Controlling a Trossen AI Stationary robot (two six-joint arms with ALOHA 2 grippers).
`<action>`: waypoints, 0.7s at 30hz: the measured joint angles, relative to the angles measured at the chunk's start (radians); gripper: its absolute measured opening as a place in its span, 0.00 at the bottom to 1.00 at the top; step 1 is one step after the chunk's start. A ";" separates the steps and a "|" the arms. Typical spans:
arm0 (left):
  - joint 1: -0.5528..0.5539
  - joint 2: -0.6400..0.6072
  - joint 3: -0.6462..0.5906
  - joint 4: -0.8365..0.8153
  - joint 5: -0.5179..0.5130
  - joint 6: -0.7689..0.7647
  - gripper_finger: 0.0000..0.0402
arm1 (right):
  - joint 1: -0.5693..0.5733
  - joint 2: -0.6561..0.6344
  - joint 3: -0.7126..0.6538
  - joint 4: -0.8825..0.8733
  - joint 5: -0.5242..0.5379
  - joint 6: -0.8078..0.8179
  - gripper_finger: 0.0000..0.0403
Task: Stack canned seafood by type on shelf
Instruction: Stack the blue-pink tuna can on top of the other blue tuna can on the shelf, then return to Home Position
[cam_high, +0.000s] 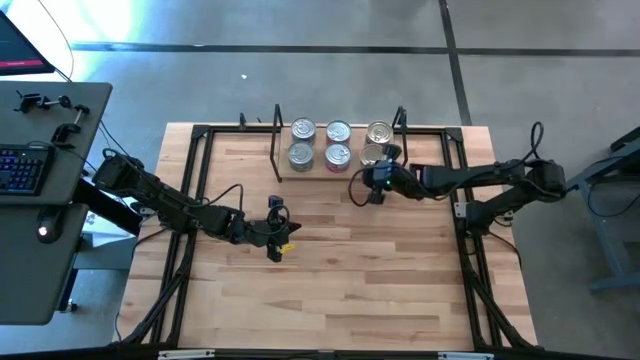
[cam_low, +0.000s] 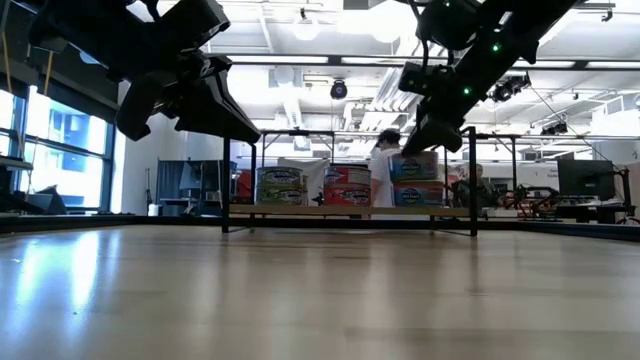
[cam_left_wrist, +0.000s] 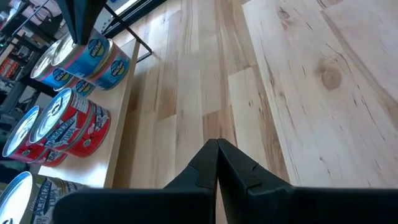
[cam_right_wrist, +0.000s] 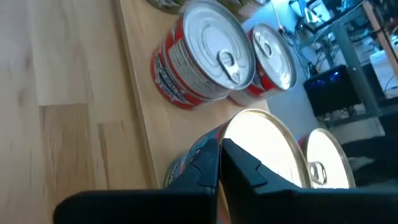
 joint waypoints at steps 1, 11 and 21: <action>0.000 0.000 0.000 0.000 0.000 0.000 0.00 | 0.000 0.000 0.000 -0.009 0.000 0.008 0.00; 0.000 0.000 0.000 0.000 0.000 -0.024 0.00 | 0.003 -0.017 0.001 -0.053 0.114 0.046 0.24; -0.051 -0.020 0.001 0.000 -0.099 -0.083 0.00 | 0.086 -0.122 0.001 0.014 -0.060 0.299 0.39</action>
